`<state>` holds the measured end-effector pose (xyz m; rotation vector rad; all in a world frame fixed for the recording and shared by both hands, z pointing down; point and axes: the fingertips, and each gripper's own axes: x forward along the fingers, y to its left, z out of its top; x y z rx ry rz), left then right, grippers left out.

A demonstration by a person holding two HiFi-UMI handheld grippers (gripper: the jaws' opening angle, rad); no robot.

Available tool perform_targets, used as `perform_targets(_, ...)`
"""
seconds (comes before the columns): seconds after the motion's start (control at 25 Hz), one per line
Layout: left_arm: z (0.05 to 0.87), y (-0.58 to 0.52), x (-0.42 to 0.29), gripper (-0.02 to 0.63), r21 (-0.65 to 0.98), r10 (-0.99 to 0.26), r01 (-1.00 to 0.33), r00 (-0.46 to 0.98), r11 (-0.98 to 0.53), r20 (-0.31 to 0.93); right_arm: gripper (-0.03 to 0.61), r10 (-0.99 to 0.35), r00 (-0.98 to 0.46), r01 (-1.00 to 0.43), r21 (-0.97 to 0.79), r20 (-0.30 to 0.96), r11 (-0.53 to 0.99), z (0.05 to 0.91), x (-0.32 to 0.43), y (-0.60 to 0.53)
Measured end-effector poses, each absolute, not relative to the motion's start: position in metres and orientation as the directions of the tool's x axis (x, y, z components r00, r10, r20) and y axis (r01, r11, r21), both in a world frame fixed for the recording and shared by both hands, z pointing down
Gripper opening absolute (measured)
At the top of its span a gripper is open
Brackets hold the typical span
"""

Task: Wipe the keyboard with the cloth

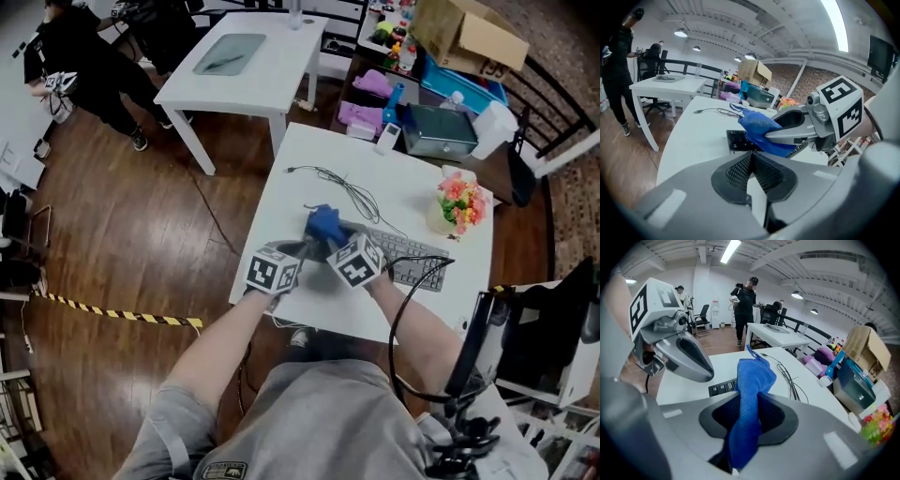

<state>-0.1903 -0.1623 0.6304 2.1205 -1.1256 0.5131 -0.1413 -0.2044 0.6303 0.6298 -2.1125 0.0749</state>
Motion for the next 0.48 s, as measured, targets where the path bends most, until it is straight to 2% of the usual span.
perform_targets(0.28,0.633,-0.146,-0.191,0.000,0.358,-0.562,-0.854,0.518,-0.377,0.645,0.109,-0.427,-0.463,-0.484,0.182,0.777,0.856,0.636,-0.146,-0.202)
perform_targets(0.48,0.636,-0.149,-0.195,0.000,0.347,-0.569,-0.875,0.483,-0.337,0.666,0.109,-0.392,-0.486,-0.439,0.169,0.782,0.882,0.646,-0.162,-0.210)
